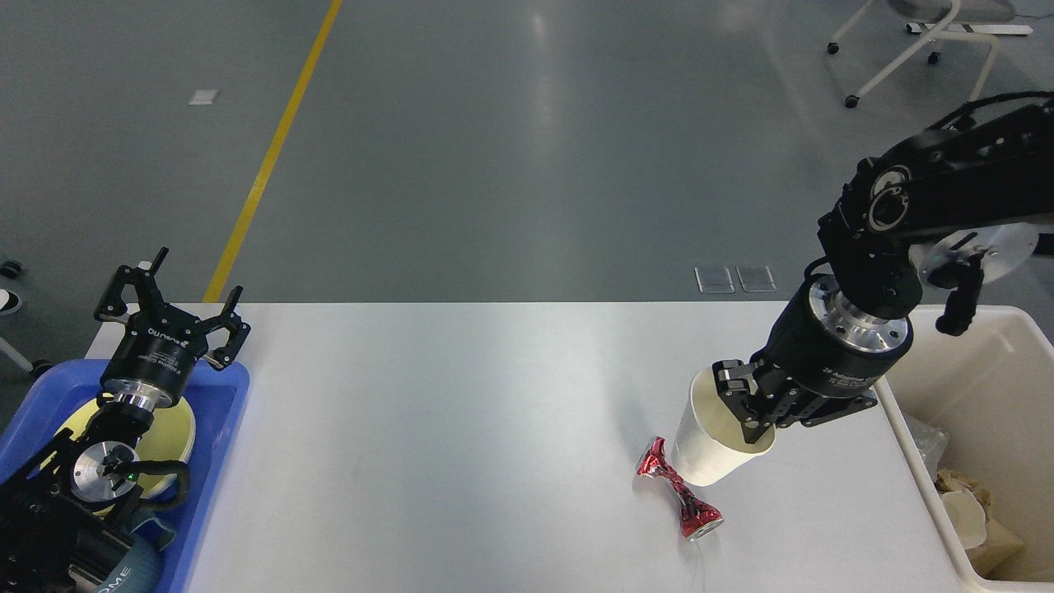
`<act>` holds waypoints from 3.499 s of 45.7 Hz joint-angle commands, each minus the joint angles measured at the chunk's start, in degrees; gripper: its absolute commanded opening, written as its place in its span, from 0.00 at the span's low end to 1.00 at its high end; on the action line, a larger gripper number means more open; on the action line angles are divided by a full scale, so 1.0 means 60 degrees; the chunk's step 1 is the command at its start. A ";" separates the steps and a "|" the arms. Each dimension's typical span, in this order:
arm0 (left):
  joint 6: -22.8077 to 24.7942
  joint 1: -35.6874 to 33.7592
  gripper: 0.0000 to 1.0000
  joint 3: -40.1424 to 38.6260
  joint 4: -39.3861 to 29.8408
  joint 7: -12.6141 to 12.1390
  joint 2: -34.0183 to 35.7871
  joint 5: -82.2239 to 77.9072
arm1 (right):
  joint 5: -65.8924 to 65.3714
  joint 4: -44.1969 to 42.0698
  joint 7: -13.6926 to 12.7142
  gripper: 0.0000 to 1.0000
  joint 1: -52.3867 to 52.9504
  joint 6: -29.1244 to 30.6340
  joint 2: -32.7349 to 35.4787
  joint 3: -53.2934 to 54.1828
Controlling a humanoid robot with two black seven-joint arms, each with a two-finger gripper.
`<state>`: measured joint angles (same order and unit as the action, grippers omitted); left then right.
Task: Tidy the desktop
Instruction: 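Carry the cream paper cup into the bin and release it, then raise the right gripper up out of the white bin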
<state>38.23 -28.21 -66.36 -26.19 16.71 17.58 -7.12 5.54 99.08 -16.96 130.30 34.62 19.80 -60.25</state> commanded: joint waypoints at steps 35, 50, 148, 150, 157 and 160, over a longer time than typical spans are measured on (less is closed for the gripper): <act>0.0000 0.0000 0.96 0.0000 0.0000 -0.0001 0.0000 0.0000 | -0.0177 -0.6535 -0.0015 0.00 -0.5146 -0.0644 0.2060 -0.2190; 0.0000 0.0000 0.96 0.0000 0.0000 -0.0001 0.0000 0.0000 | -0.0104 -1.0287 -0.0001 0.00 -1.0272 -0.3555 0.1973 -0.0522; 0.0000 0.0000 0.96 0.0000 0.0000 -0.0001 0.0000 0.0000 | -0.1229 -1.2093 0.0087 1.00 -1.2491 -0.6154 0.0976 0.1194; 0.0000 0.0000 0.96 0.0000 0.0000 -0.0001 0.0000 0.0000 | -0.1785 -1.1478 0.0087 1.00 -1.1817 -0.5656 0.1181 0.1194; 0.0000 0.0000 0.96 0.0000 0.0000 -0.0001 0.0000 0.0000 | -0.3296 -0.9148 0.0014 1.00 -0.9049 -0.3957 0.1738 0.1033; 0.0000 0.0000 0.96 0.0000 0.0000 -0.0001 0.0000 0.0000 | -0.3356 -0.8488 -0.0030 1.00 -0.7863 -0.2801 0.1768 0.0741</act>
<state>38.23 -28.21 -66.36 -26.19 16.69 17.58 -7.12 -12.13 40.53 -16.69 71.64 8.07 29.35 -53.75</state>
